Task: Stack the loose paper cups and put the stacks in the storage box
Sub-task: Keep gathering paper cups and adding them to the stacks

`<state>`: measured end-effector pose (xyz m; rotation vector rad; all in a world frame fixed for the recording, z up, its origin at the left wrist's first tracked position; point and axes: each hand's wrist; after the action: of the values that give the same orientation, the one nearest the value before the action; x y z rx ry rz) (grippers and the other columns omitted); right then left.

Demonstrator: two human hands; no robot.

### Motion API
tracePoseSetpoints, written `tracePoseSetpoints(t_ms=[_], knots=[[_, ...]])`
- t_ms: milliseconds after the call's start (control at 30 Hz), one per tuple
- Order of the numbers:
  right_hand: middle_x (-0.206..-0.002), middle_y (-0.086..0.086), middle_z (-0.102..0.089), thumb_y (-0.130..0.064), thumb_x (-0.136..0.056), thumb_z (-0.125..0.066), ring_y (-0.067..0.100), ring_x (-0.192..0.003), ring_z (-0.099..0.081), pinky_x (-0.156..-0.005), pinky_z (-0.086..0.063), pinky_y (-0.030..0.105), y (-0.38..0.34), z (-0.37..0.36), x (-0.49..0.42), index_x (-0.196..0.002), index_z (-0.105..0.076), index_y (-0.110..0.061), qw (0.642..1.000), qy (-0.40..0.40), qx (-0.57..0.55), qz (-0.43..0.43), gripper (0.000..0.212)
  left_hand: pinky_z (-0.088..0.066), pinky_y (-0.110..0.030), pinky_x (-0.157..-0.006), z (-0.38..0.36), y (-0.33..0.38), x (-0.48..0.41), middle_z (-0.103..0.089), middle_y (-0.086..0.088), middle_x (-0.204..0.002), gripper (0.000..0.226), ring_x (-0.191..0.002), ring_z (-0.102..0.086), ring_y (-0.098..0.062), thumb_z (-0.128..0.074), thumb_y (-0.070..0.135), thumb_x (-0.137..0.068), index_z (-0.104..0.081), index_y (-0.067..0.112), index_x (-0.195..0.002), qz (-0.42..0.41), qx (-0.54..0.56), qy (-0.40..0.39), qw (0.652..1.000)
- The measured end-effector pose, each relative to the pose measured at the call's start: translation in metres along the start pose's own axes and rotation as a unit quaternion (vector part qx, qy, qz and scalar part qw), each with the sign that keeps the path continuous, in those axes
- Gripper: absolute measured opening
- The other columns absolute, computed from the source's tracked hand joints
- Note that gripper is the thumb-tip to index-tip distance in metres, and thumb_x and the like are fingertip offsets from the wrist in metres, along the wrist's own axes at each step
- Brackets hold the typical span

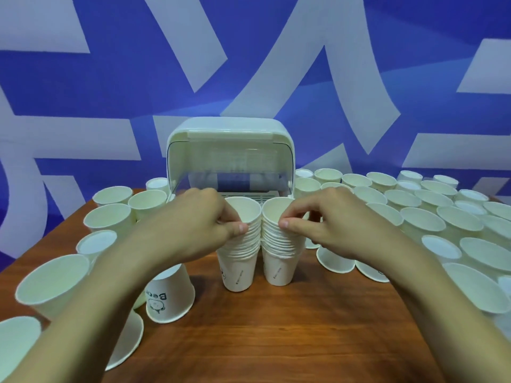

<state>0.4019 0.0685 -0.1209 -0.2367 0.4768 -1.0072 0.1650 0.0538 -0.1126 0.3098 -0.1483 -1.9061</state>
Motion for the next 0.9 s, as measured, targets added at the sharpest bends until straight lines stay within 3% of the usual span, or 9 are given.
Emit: tracePoseSetpoints(t_ms=[133, 233, 367, 433, 567, 700, 767, 900], knots=[[-0.071, -0.026, -0.066, -0.037, -0.091, -0.068, 0.005, -0.059, -0.063, -0.062, -0.051, 0.024, 0.004, 0.021, 0.006, -0.088, -0.076, -0.034, 0.998, 0.056, -0.036, -0.016, 0.010, -0.039, -0.017, -0.062, 0.004, 0.002, 0.001, -0.065, 0.024, -0.093, 0.035, -0.077, -0.055, 0.004, -0.054, 0.061, -0.085, -0.075, 0.037, -0.099, -0.006, 0.002, 0.027, 1.000], [-0.066, -0.034, -0.062, -0.038, -0.092, -0.066, 0.005, -0.058, -0.062, -0.062, -0.050, 0.028, 0.024, 0.047, 0.012, -0.089, -0.074, -0.035, 0.985, 0.154, -0.022, -0.073, 0.009, -0.031, -0.017, -0.058, 0.013, 0.005, 0.006, -0.053, 0.032, -0.075, 0.038, -0.069, -0.048, 0.011, -0.051, 0.064, -0.080, -0.071, 0.039, -0.100, -0.014, 0.024, 0.112, 0.993], [-0.088, -0.024, -0.070, -0.047, -0.087, -0.065, 0.001, -0.069, -0.064, -0.071, -0.056, 0.034, 0.055, 0.057, 0.017, -0.096, -0.072, -0.037, 0.981, 0.055, 0.071, -0.171, 0.015, -0.034, -0.022, -0.057, 0.020, 0.037, 0.011, -0.052, 0.026, -0.071, 0.027, -0.071, -0.048, 0.010, -0.051, 0.056, -0.085, -0.071, 0.038, -0.087, -0.044, 0.046, 0.223, 0.973], [-0.096, -0.015, -0.072, -0.041, -0.088, -0.069, 0.007, -0.066, -0.069, -0.061, -0.056, 0.031, 0.067, 0.058, 0.020, -0.102, -0.070, -0.031, 0.976, -0.013, 0.063, -0.208, 0.018, -0.044, -0.029, -0.064, 0.014, 0.069, 0.005, -0.058, 0.023, -0.079, 0.026, -0.073, -0.050, 0.001, -0.049, 0.056, -0.087, -0.068, 0.038, -0.089, -0.080, 0.038, 0.236, 0.968], [-0.094, -0.008, -0.073, -0.028, -0.087, -0.074, 0.012, -0.062, -0.070, -0.051, -0.055, 0.023, 0.081, 0.067, 0.030, -0.109, -0.067, -0.023, 0.968, -0.041, 0.047, -0.242, 0.024, -0.045, -0.032, -0.073, -0.018, 0.139, -0.036, -0.063, 0.012, -0.107, 0.028, -0.101, -0.058, -0.012, -0.051, 0.052, -0.090, -0.064, 0.036, -0.108, -0.152, -0.043, 0.160, 0.974], [-0.104, -0.007, -0.069, -0.023, -0.079, -0.081, 0.007, -0.066, -0.066, -0.046, -0.045, 0.017, 0.096, 0.078, 0.043, -0.118, -0.065, -0.022, 0.956, -0.047, 0.063, -0.283, 0.042, -0.043, -0.036, -0.075, -0.061, 0.177, -0.076, -0.062, -0.002, -0.116, 0.031, -0.109, -0.058, -0.025, -0.060, 0.036, -0.089, -0.061, 0.024, -0.118, -0.141, -0.114, 0.109, 0.977], [-0.111, -0.005, -0.068, -0.025, -0.076, -0.085, 0.008, -0.079, -0.066, -0.057, -0.048, 0.018, 0.100, 0.079, 0.045, -0.122, -0.063, -0.022, 0.951, -0.064, 0.070, -0.294, 0.051, -0.042, -0.036, -0.075, -0.082, 0.181, -0.088, -0.058, -0.006, -0.118, 0.037, -0.113, -0.054, -0.028, -0.064, 0.032, -0.087, -0.058, 0.020, -0.121, -0.112, -0.151, 0.077, 0.979], [-0.118, -0.005, -0.065, -0.037, -0.065, -0.091, 0.017, -0.103, -0.063, -0.090, -0.055, 0.035, 0.109, 0.072, 0.041, -0.123, -0.063, -0.025, 0.942, -0.084, 0.090, -0.311, 0.066, -0.043, -0.039, -0.085, -0.108, 0.172, -0.102, -0.052, -0.007, -0.127, 0.045, -0.131, -0.034, -0.026, -0.064, 0.034, -0.087, -0.048, 0.017, -0.126, -0.065, -0.193, 0.001, 0.979]])
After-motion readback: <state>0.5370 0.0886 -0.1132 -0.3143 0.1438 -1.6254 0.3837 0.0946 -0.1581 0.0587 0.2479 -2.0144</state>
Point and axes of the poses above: each hand's wrist, its own x-axis away from the middle knuckle, its own z-axis out of the back of the hand, y = z × x
